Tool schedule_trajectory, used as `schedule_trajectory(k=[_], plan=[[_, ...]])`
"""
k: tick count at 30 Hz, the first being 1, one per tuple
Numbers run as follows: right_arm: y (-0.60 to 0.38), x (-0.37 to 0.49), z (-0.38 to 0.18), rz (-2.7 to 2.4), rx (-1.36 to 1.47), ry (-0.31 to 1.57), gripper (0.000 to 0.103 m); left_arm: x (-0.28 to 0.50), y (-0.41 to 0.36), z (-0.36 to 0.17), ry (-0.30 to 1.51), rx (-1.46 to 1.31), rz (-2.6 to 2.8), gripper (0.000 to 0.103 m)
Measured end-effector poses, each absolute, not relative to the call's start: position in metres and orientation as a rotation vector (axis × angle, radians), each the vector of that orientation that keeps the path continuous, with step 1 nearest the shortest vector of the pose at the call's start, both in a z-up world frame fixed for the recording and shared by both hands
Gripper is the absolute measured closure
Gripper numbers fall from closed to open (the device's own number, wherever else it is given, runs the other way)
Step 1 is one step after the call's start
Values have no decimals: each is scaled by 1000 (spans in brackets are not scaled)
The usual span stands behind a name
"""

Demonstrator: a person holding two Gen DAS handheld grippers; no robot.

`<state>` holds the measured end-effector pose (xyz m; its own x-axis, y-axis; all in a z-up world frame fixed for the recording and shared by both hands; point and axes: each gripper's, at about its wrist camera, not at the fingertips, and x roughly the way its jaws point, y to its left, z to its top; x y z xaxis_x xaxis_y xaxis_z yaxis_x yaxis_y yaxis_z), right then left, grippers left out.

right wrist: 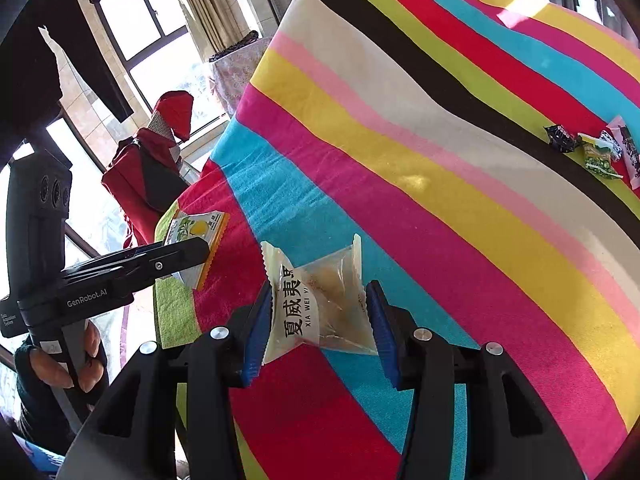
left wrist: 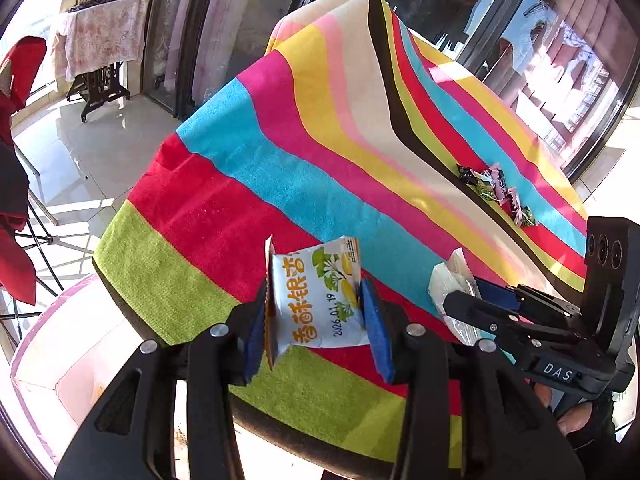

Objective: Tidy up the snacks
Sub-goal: 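Carry both packets over the white box and open both tools to drop them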

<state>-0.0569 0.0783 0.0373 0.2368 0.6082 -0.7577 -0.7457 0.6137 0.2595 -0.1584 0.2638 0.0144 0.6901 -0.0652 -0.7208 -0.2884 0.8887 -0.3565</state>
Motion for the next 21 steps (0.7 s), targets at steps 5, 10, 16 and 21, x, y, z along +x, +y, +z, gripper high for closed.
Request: schedule_trajectory(k=[5,10,16,21], plan=[[101,-76,37,1002,-207,957,57,-189,280,19,800,-449,170,60],[127,-98,35,1078,-245,962,57,-222,304,20,783,-496,244,59],[153,-123,35,1169,-293,962,57,-255,330,15,789,-543,337,59],[166,-147,36,1244,-329,960,57,-272,352,7,814,-559,415,60]])
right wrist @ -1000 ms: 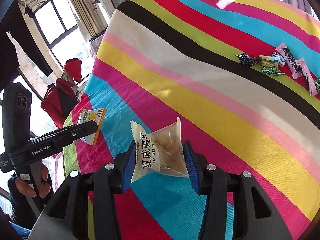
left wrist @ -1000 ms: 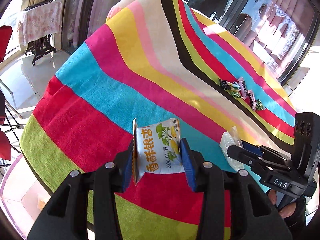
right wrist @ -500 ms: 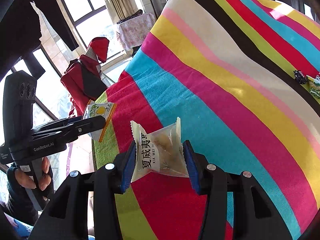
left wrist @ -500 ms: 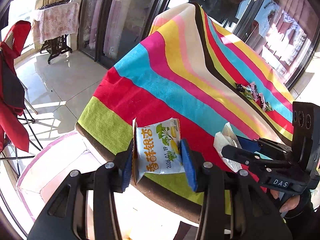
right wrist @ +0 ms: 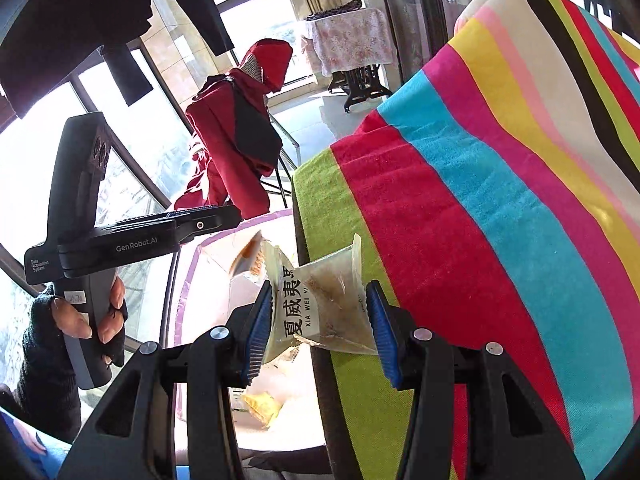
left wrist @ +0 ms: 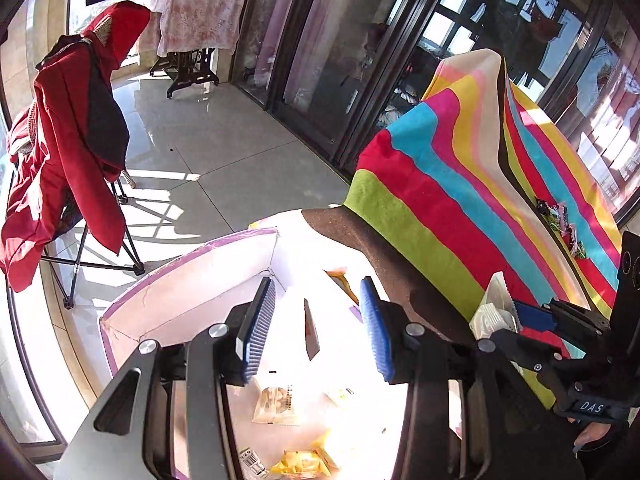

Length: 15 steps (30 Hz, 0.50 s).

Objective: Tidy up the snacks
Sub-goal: 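Carry both packets over the white box and open both tools to drop them, then move both open tools back over the remaining snack packets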

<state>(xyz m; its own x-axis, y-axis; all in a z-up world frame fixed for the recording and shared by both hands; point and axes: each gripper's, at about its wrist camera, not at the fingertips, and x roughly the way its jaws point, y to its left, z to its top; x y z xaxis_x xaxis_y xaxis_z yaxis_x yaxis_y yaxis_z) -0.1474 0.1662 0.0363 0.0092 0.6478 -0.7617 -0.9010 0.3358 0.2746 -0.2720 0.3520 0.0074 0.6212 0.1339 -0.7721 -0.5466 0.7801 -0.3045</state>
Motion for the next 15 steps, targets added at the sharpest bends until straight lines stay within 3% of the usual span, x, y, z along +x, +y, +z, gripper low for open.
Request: schedule_trajectory(k=[7,9,11,12,14,15], plan=[[180,-180,33,1337,-393,965,56,-278,368,-8,865,-576,472,58],[181,-188,31,1368,-397,972,54,-279,370,-9,866,-594,486,45],[183,-196,30,1398,-408,970,51,-281,371,-8,855,-606,518,21],[184,-200,30,1408,-418,970,40,-282,372,-7,850,-614,541,18],[183,-203,32,1415,-424,970,28,-284,375,-5,841,-641,569,10],[180,-203,35,1425,-409,964,28,-285,377,-3,834,-654,584,9]])
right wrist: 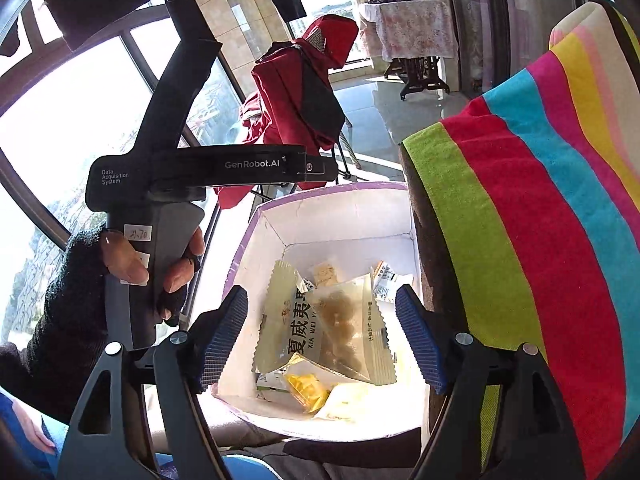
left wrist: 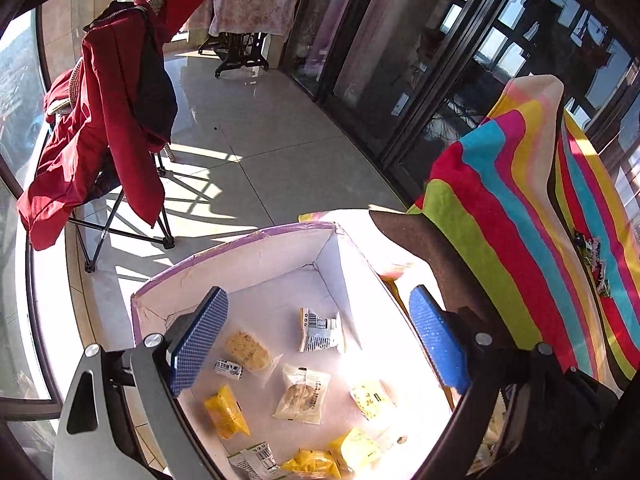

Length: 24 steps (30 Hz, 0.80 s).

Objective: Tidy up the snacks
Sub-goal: 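Move both open tools back over the remaining snack packets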

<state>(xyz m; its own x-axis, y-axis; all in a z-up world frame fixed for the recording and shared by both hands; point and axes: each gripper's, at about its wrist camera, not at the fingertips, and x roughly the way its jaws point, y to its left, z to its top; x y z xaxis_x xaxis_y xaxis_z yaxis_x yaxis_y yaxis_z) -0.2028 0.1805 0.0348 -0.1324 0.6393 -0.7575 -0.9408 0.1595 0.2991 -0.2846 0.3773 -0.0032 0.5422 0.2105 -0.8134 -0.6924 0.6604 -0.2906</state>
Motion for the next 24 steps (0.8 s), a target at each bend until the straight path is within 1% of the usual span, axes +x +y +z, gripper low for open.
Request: schedule_trajectory(k=[3,8,11,18,24], plan=[[166,-196,45,1433,-356,938,28,-283,379,3,813,-675,627,4],[123,-171,65,1410,-207,885,27,-259,366,23,770,-635,620,3],[87,-149,76,1338,-105,848,16,-226,346,40,745,-569,575,3],[-12,-77,79,1001,103,832,16,-111,254,57,832,-445,297,3],[-99,-28,66,704,251,841,15,-22,150,38,955,-264,68,2]])
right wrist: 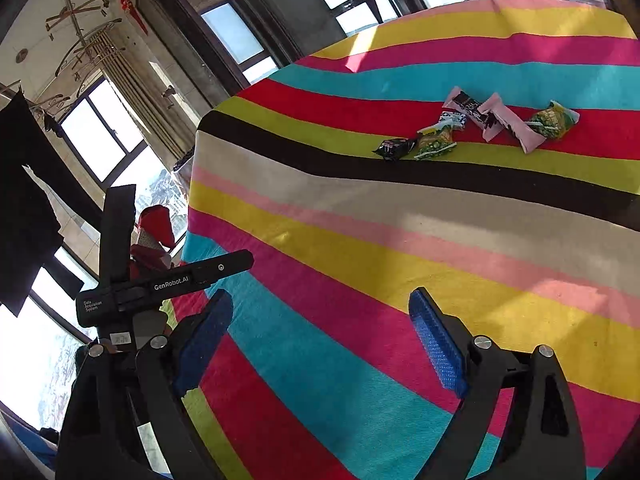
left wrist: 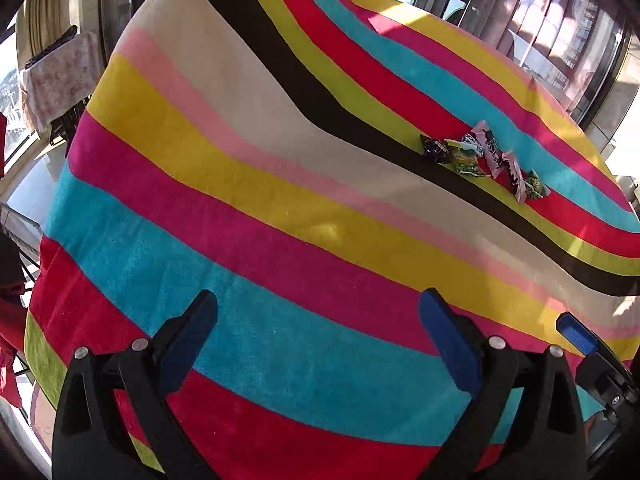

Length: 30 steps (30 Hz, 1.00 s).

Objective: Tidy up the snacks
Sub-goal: 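Move both open tools back over the remaining snack packets, then grasp the green snack packet with the right tool and lift it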

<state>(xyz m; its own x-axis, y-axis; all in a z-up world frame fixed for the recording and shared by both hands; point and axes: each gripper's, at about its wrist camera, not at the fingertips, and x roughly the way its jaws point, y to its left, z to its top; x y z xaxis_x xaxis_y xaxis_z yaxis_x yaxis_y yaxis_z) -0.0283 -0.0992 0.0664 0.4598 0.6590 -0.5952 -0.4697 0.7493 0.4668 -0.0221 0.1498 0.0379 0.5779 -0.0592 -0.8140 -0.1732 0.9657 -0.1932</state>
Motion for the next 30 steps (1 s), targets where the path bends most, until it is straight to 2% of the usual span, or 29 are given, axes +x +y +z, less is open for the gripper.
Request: schedule_trajectory(k=[10,15,21,30], plan=[[-194,51,42,383,314,904,15,66,41,14,952,-83,-10,2],[-213,97,39,274,363,884,15,66,39,12,941,-86,-28,2],[-184,152,48,211,44,824,15,63,46,13,924,-130,-52,2],[-167,204,39,220,-97,870,16,61,48,14,921,-139,-51,2]])
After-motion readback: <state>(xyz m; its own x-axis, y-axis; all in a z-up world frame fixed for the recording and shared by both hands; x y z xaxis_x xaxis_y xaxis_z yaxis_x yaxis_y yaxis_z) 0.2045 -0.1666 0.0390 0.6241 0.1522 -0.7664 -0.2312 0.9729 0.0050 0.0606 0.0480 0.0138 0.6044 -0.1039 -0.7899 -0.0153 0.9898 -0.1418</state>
